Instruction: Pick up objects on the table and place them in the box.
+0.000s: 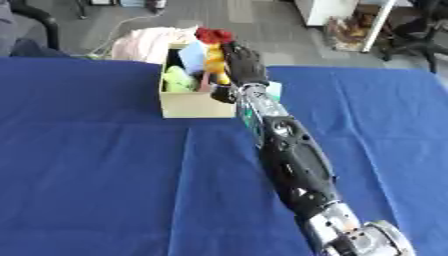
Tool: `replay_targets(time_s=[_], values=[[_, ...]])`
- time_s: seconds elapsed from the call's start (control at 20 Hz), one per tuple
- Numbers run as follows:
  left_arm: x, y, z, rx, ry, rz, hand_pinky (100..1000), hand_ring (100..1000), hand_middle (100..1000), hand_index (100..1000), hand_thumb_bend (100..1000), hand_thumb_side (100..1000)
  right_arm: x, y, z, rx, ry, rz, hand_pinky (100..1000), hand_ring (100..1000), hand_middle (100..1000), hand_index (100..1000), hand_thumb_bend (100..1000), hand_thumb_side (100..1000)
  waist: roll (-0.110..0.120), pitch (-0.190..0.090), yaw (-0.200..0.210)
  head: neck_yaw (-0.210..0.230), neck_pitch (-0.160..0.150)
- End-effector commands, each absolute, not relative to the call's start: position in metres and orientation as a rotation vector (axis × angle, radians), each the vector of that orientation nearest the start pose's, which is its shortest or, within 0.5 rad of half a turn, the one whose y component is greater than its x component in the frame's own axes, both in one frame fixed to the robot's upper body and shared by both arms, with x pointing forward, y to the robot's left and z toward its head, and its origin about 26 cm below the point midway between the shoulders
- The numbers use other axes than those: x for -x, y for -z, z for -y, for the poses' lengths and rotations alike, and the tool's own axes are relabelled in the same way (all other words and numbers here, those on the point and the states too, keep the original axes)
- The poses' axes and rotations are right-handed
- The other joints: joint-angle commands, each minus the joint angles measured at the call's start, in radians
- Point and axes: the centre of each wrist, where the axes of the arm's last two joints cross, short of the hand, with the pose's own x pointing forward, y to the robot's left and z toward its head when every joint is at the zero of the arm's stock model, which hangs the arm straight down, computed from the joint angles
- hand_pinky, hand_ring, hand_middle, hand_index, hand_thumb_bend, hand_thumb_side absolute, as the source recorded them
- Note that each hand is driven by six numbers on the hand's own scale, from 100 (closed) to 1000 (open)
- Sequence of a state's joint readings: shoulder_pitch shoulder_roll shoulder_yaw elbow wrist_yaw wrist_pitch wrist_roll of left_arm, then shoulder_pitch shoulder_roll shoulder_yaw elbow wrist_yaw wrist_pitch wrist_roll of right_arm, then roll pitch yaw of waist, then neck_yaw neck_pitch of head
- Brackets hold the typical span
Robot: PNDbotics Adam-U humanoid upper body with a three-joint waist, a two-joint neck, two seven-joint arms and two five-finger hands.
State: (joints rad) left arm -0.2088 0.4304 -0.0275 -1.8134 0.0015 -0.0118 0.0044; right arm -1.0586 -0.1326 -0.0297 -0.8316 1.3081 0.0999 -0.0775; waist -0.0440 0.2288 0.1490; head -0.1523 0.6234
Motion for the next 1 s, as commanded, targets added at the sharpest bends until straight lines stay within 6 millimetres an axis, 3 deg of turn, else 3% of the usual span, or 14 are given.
replay_targets(time_s=[0.05, 0.35, 0.7, 1.0], values=[[-0.311, -0.148, -0.298, -0.274, 0.457, 2.016, 895, 608, 601, 764, 100, 728, -0.495, -0.225, 0.173, 1.316, -1.049, 1.663, 851, 873, 937, 989, 202, 548, -0.009, -0.021, -0.002, 0.001, -0.007], [-0.310, -0.147, -0.300, -0.283, 0.453, 2.010, 895, 608, 600, 763, 100, 729, -0.495, -0.238, 0.185, 1.282, -1.023, 1.666, 851, 872, 933, 988, 180, 550, -0.010, -0.025, -0.009, 0.003, -0.003], [-0.309, -0.144, -0.303, -0.299, 0.446, 1.999, 896, 608, 600, 764, 100, 732, -0.499, -0.227, 0.229, 1.136, -0.905, 1.574, 855, 871, 928, 982, 120, 527, -0.012, -0.029, -0.025, 0.016, 0.002], [-0.309, -0.143, -0.305, -0.308, 0.446, 1.993, 896, 607, 600, 764, 100, 736, -0.501, -0.220, 0.264, 1.063, -0.990, 1.471, 900, 924, 977, 1000, 215, 458, -0.013, -0.029, -0.036, 0.024, 0.001]])
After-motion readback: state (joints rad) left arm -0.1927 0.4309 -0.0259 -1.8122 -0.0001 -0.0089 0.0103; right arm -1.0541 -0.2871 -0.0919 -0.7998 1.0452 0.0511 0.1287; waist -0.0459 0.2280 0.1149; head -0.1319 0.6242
